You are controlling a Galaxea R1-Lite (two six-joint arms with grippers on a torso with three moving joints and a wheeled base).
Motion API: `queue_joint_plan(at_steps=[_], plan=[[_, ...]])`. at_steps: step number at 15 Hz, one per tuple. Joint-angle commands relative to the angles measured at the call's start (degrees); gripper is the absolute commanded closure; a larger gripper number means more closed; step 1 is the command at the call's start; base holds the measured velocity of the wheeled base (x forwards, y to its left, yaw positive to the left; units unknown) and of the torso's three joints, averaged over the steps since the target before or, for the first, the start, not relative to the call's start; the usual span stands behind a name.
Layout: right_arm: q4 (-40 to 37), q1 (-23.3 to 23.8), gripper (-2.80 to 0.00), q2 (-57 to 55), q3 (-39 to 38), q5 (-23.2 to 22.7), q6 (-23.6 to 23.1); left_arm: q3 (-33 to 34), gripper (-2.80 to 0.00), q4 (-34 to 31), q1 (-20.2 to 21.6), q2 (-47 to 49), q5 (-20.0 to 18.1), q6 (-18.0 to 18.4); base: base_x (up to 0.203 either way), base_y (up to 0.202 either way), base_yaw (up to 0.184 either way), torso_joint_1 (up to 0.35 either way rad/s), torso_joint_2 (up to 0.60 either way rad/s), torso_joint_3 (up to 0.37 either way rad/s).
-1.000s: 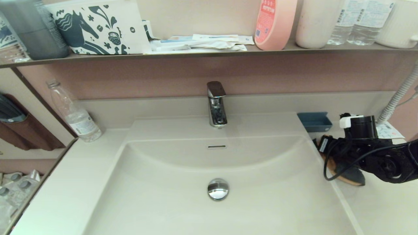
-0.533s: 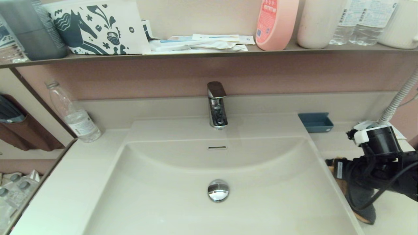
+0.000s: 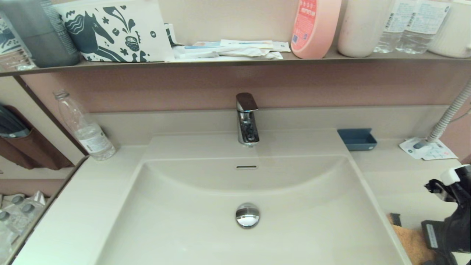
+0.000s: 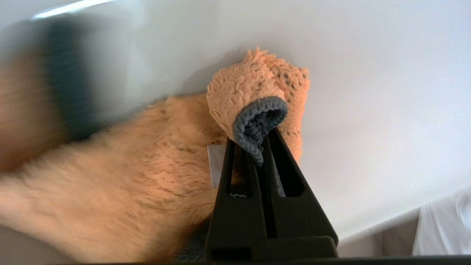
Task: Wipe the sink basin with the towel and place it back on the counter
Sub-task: Wipe the sink
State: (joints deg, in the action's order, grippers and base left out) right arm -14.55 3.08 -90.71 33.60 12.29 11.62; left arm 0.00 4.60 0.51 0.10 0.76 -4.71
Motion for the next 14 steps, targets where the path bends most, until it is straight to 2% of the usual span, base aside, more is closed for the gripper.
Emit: queue_joint_plan(at_steps=[1,3,6,14], plan=[[3.4,5.6,0.00,-0.2,0.5,0.7,-1.5,0.0,0.00,0.1,0.0,0.1,0.0,0.0,0.000,0.000,0.000,0.000,0.00,0.000],[11.8,10.7,0.00,-4.7,1.1,0.6,-3.5,0.0,0.00,0.1,0.0,0.1,0.0,0.0,0.000,0.000,0.000,0.000,0.00,0.000],[25.5,13.9,0.00,-11.5,2.2,0.4,-3.6,0.0,0.00,0.1,0.0,0.0,0.0,0.0,0.000,0.000,0.000,0.000,0.00,0.000],[39.8,13.2,0.00,-28.8,16.8,-0.1,4.7,0.0,0.00,0.1,0.0,0.0,0.0,0.0,0.000,0.000,0.000,0.000,0.00,0.000]])
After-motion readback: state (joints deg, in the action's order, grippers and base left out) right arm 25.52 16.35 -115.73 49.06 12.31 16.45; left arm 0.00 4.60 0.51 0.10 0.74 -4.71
